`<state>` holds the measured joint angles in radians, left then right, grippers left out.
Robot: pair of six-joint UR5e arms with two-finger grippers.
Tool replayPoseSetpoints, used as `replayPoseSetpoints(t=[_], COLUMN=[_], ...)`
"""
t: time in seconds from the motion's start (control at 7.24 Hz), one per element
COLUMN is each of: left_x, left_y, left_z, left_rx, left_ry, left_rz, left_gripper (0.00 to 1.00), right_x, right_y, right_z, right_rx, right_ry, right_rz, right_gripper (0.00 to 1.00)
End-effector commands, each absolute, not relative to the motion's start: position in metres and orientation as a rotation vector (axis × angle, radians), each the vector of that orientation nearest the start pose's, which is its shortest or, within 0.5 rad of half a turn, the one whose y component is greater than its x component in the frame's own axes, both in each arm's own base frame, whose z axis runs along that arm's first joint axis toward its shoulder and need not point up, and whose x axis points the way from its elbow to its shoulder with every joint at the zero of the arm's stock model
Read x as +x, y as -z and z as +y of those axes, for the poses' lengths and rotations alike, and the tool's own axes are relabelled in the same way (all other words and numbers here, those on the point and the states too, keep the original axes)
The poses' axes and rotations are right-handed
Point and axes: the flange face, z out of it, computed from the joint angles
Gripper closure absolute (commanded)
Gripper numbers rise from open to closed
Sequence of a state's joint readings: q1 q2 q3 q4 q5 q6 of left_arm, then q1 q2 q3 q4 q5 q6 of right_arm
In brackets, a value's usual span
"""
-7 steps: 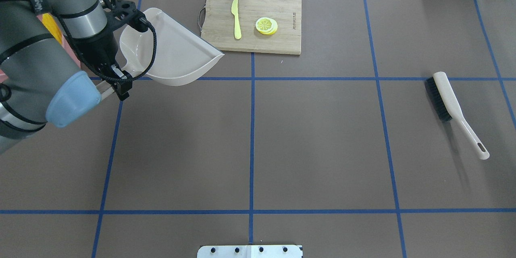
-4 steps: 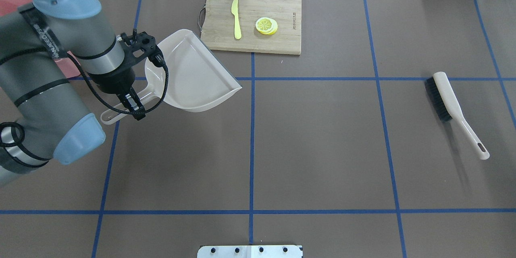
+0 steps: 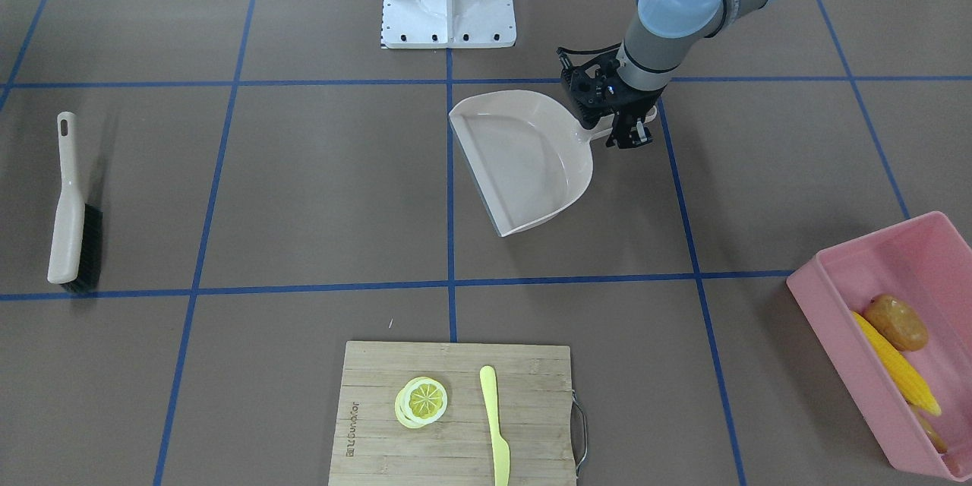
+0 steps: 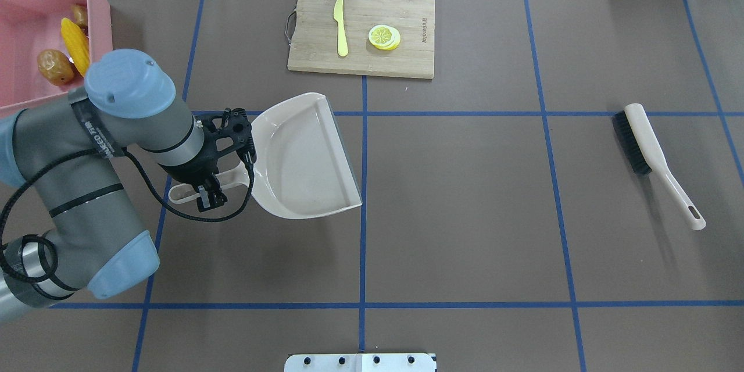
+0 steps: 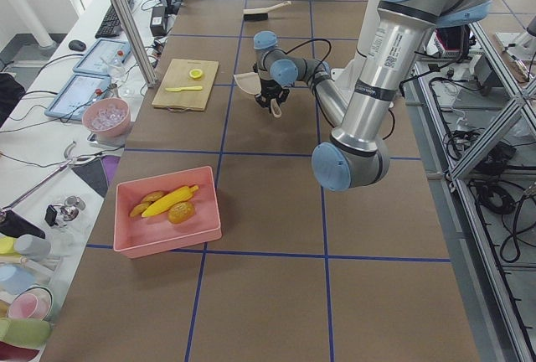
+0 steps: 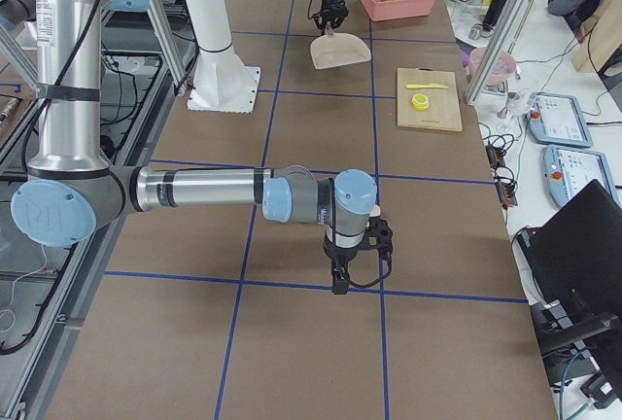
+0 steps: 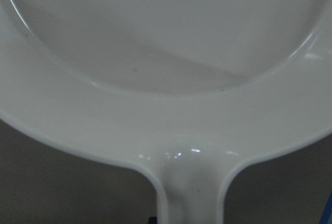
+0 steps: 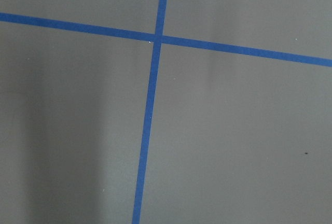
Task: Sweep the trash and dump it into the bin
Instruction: 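Carry the empty dustpan away from the bin toward the table center with the left gripper, then lower the dustpan onto the table and open the left gripper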
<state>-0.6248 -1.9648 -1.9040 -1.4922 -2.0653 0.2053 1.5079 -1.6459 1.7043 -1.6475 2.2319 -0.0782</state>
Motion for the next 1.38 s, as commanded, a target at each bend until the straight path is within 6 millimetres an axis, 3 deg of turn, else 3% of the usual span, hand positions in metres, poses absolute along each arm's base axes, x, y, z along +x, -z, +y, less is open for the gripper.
replayPoseSetpoints(t=[0.0,0.55,0.69,0.83,0.97,1.24], left_x=[0.437,0.456,0.456,0.456,0.450,0.429], left_y=[-0.328,-0.365,-0.365,-0.363,-0.358,-0.346], left_z=[-0.405,-0.418,-0.419,-0.419,-0.420,-0.426], left_rx=[0.492,0.478,0.477,0.480,0.490,0.524], left_ry=[-1.365,-1.519,-1.519,-1.519,-1.513,-1.484], left_rz=[0.678,0.609,0.604,0.606,0.617,0.618], left_gripper=[1.00,1.00,0.99,0.07,0.01,0.01], right_x=[0.043,0.043,0.043,0.043,0.043,0.043], right_y=[-0.644,-0.644,-0.644,-0.644,-0.644,-0.645], right_z=[-0.461,-0.461,-0.461,-0.461,-0.461,-0.461], right_rx=[-0.013,-0.013,-0.013,-0.013,-0.013,-0.014], right_ry=[0.130,0.130,0.130,0.130,0.130,0.129], right_rz=[-0.662,-0.662,-0.662,-0.662,-0.662,-0.662], right_gripper=[0.00,0.00,0.00,0.00,0.00,0.00])
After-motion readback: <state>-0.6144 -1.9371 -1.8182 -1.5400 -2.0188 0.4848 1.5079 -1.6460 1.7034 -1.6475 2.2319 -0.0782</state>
